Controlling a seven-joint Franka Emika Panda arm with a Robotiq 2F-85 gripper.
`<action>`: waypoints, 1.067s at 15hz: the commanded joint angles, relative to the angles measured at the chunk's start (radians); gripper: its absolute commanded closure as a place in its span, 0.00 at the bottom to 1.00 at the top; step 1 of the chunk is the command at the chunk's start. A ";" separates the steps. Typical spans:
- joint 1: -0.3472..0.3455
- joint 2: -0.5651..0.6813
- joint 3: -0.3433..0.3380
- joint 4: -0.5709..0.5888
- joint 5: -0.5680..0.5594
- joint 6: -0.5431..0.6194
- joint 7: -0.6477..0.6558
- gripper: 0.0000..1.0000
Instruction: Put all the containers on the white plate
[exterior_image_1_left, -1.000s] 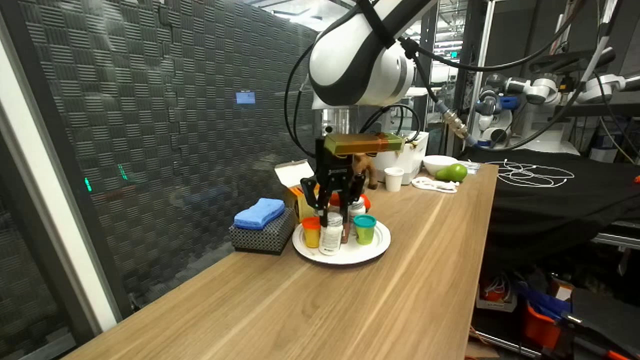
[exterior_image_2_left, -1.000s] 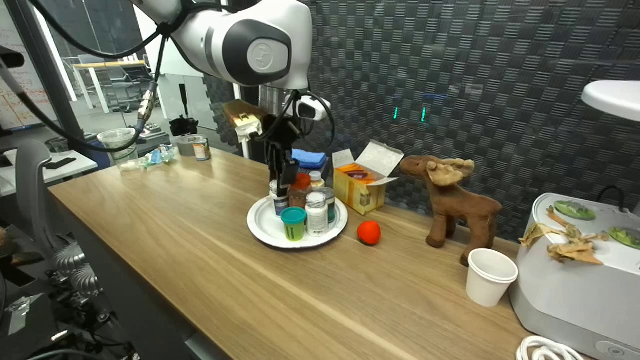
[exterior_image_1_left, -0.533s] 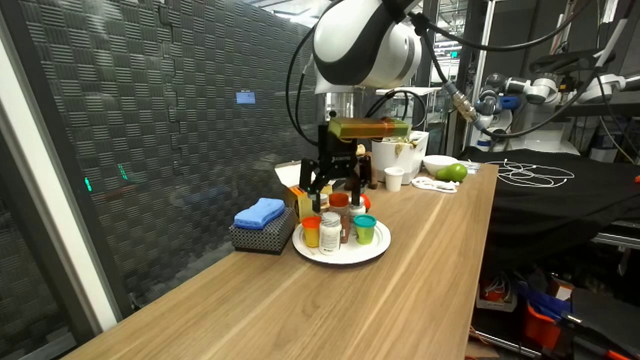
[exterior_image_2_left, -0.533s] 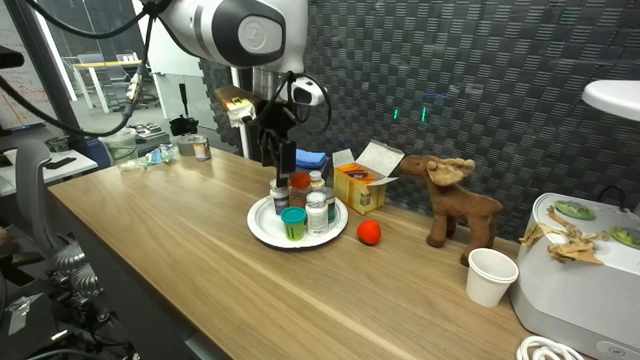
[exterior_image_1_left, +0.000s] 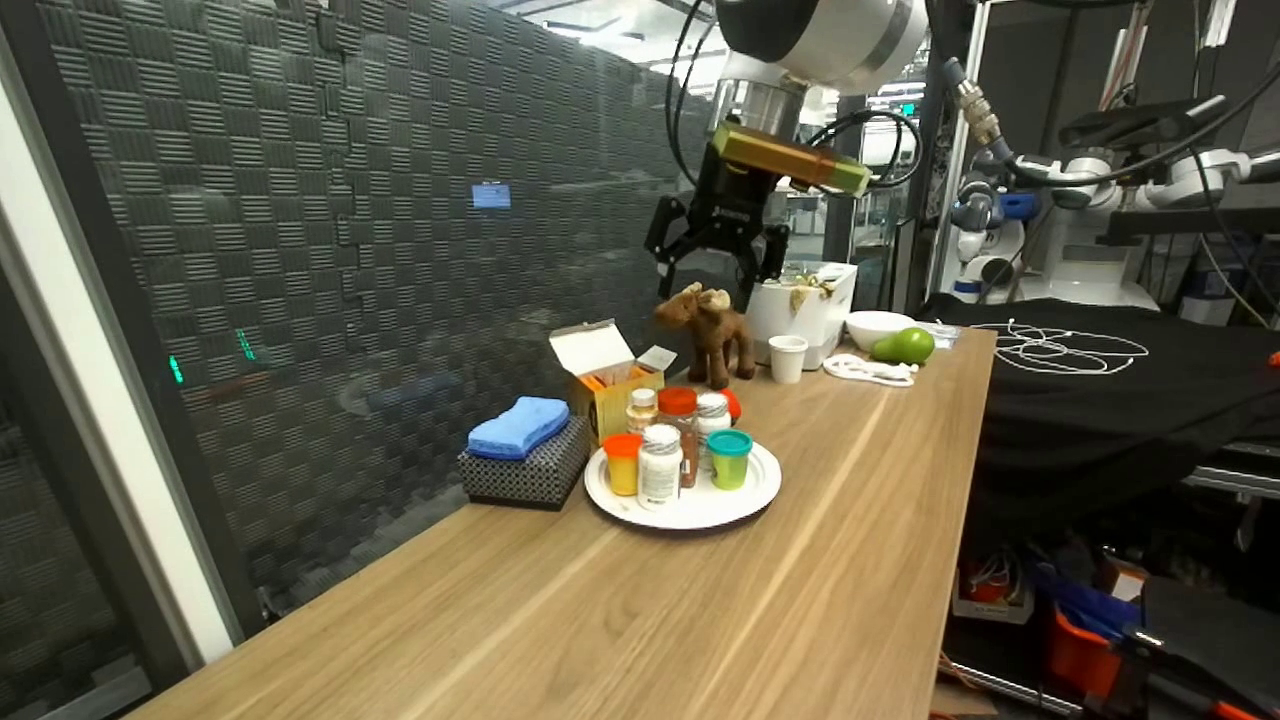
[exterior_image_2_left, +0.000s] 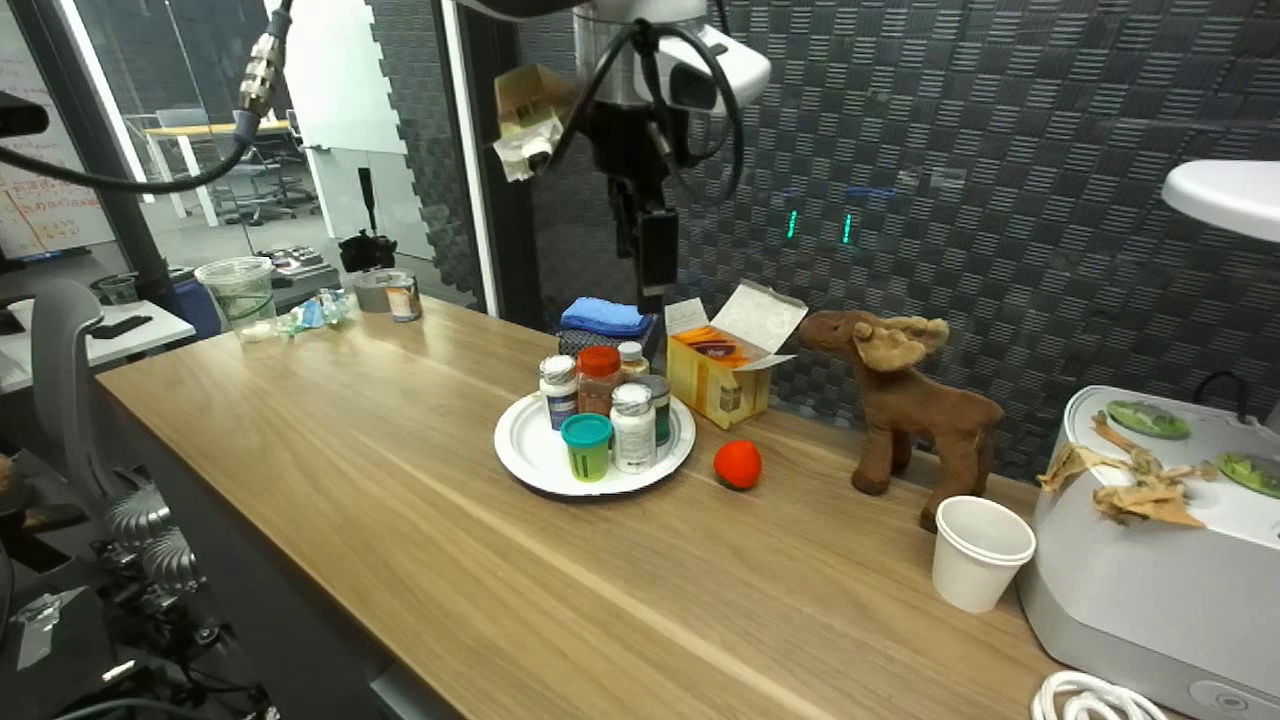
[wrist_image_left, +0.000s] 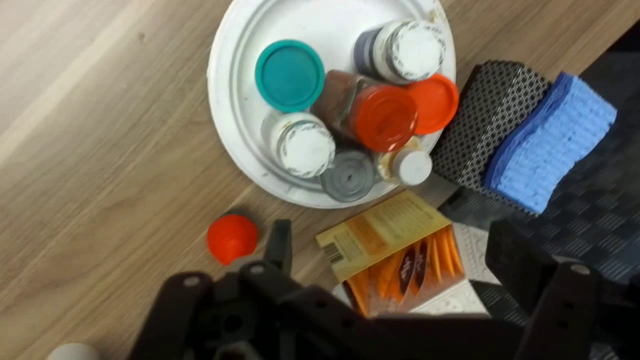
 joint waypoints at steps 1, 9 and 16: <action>-0.047 0.046 -0.035 0.052 0.047 -0.013 0.025 0.00; -0.136 0.246 -0.048 0.215 0.184 -0.060 0.031 0.00; -0.127 0.397 -0.067 0.363 0.120 -0.147 0.120 0.00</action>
